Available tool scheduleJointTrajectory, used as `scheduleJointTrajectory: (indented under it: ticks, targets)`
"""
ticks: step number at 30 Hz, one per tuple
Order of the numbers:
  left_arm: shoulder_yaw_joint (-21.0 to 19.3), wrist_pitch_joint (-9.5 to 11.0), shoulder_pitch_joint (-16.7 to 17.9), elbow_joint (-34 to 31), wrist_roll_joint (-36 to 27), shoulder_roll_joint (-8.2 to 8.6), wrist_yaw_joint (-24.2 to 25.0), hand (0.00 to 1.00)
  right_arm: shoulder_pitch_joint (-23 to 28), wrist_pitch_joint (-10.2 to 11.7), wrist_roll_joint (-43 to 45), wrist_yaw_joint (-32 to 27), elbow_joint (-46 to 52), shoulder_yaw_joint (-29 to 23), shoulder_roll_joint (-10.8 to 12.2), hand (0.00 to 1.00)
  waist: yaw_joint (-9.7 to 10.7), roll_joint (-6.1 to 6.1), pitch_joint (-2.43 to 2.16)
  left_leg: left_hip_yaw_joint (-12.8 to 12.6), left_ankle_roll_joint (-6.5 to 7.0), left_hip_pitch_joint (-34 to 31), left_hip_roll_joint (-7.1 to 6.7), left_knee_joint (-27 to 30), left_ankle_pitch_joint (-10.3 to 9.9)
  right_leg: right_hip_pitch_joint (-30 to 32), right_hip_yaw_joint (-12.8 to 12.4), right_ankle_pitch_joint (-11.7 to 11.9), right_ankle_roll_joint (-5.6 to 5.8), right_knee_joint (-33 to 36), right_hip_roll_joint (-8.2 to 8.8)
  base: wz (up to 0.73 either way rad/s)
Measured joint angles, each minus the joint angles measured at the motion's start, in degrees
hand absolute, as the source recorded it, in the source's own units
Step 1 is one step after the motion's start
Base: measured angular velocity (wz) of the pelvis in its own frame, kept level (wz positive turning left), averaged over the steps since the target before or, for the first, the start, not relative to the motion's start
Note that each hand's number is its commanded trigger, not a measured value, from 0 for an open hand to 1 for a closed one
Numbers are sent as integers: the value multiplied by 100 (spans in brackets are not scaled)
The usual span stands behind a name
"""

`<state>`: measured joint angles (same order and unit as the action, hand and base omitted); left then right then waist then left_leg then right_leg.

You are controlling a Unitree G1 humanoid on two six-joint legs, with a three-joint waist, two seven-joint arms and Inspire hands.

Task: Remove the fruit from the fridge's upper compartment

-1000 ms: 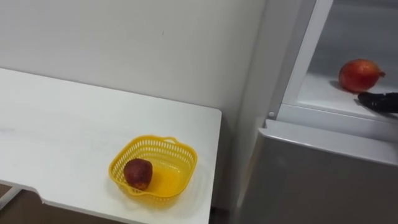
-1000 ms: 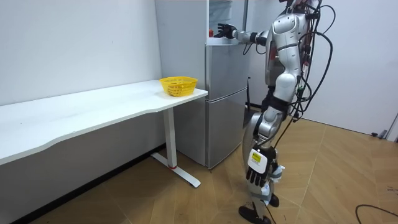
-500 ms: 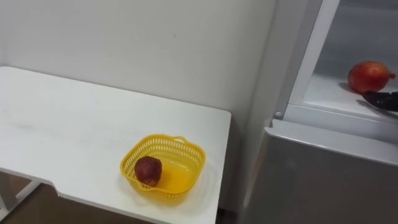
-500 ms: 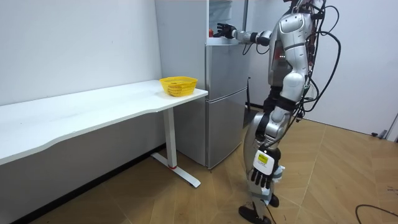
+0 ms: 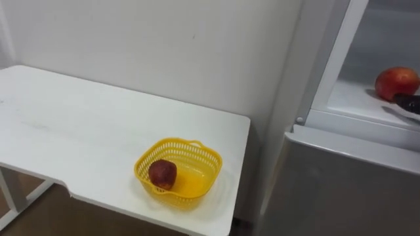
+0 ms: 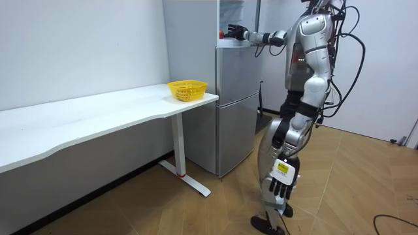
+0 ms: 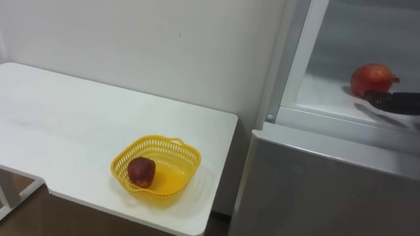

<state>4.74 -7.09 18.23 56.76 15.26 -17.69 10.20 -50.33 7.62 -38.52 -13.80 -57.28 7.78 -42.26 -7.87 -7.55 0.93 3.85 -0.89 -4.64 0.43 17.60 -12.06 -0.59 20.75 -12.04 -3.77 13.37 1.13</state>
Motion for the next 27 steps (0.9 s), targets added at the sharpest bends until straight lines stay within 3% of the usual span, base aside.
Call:
scheduleJointTrajectory:
  ticks: [10,17,27]
  targets:
    - [2,-3,23,-160,4,0,-5,0,-28,157,2,280,-102,-28,-12,0,-20,45,17,101,-87,-92,31,1,56,77,76,-15,-40,10,-37,3]
    - [55,-8,21,-162,-2,-1,-84,0,-35,419,1,334,-123,-26,-15,0,-40,130,18,133,-121,-221,47,2,124,189,147,2,-75,27,-37,3]
    - [309,-9,10,-325,-172,0,-290,0,-58,560,4,442,-130,-65,-33,0,-81,254,34,178,-156,-372,56,163,143,321,286,-103,-141,288,18,6]
